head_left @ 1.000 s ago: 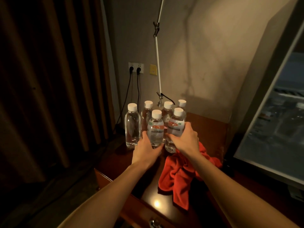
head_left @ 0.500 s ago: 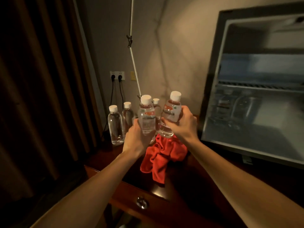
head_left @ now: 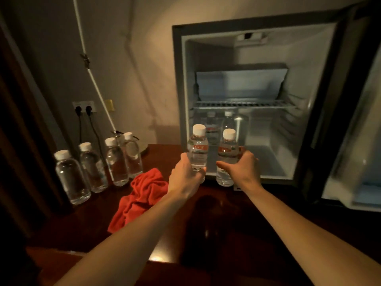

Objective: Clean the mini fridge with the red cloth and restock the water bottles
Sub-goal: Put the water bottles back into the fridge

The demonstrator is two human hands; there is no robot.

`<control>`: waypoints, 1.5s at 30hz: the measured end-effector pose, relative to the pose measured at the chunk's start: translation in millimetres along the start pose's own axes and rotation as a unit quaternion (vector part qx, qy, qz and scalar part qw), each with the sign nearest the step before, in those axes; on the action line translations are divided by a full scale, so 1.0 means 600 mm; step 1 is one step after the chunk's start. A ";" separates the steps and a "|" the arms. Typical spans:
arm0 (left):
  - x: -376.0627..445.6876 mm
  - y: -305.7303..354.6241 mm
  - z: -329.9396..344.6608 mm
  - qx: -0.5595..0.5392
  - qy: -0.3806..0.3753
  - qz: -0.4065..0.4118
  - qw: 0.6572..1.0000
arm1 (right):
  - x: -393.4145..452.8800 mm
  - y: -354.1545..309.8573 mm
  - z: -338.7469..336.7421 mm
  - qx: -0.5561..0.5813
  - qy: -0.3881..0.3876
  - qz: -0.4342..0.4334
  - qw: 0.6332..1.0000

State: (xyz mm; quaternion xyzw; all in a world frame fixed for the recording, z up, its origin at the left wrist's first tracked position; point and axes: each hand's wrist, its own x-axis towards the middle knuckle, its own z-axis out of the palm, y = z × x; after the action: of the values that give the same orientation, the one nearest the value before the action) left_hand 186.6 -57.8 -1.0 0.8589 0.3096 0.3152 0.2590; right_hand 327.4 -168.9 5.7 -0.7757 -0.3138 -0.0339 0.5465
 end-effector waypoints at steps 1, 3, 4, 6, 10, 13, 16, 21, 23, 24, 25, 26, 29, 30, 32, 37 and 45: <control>0.013 0.009 0.024 -0.005 -0.006 0.000 1.000 | 0.013 0.016 -0.009 0.000 0.005 0.015 1.000; 0.029 0.015 0.054 -0.014 -0.008 0.007 1.000 | 0.031 0.035 -0.012 0.011 0.005 0.030 0.999; 0.041 0.019 0.071 -0.015 -0.013 0.014 1.000 | 0.046 0.048 -0.012 0.023 0.006 0.036 0.999; 0.064 0.018 0.098 -0.016 -0.022 0.017 0.999 | 0.072 0.064 -0.006 0.051 0.009 0.042 0.998; 0.111 0.006 0.134 -0.026 -0.036 -0.018 0.999 | 0.119 0.069 0.015 0.029 0.008 0.032 0.999; 0.142 -0.007 0.150 -0.046 -0.030 -0.049 0.997 | 0.143 0.056 0.028 0.021 -0.059 -0.001 0.998; 0.170 -0.012 0.158 -0.054 -0.022 -0.071 0.996 | 0.161 0.052 0.046 0.102 -0.057 -0.073 0.990; 0.218 -0.012 0.175 -0.032 -0.038 -0.095 0.994 | 0.198 0.082 0.088 0.130 -0.036 -0.108 0.985; 0.231 -0.017 0.184 -0.030 -0.046 -0.094 0.994 | 0.212 0.092 0.094 0.121 -0.026 -0.104 0.987; 0.233 -0.019 0.186 -0.030 -0.049 -0.094 0.994 | 0.214 0.091 0.094 0.117 -0.027 -0.116 0.986; 0.236 -0.021 0.189 -0.035 -0.048 -0.096 0.994 | 0.217 0.091 0.094 0.115 -0.027 -0.127 0.985; 0.237 -0.022 0.190 -0.044 -0.046 -0.100 0.993 | 0.215 0.087 0.093 0.125 -0.026 -0.136 0.982; 0.230 -0.023 0.186 -0.045 -0.050 -0.111 0.992 | 0.205 0.090 0.094 0.129 -0.035 -0.136 0.982; 0.225 -0.025 0.183 -0.029 -0.059 -0.108 0.992 | 0.196 0.094 0.092 0.121 -0.046 -0.129 0.983; 0.205 -0.027 0.170 0.007 -0.076 -0.094 0.993 | 0.175 0.106 0.091 0.107 -0.074 -0.092 0.987; 0.122 -0.031 0.122 0.073 -0.125 -0.024 0.989 | 0.110 0.107 0.082 -0.200 -0.133 0.028 0.970; 0.000 -0.058 0.026 0.267 -0.104 0.090 0.954 | -0.034 0.046 0.054 -0.394 -0.210 -0.107 0.889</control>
State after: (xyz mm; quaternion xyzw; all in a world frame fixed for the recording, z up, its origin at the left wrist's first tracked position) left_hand 184.5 -38.2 -33.5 0.9489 0.2754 0.1525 0.0219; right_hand 316.0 -155.5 -38.3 -0.8779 -0.4632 -0.0491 0.1108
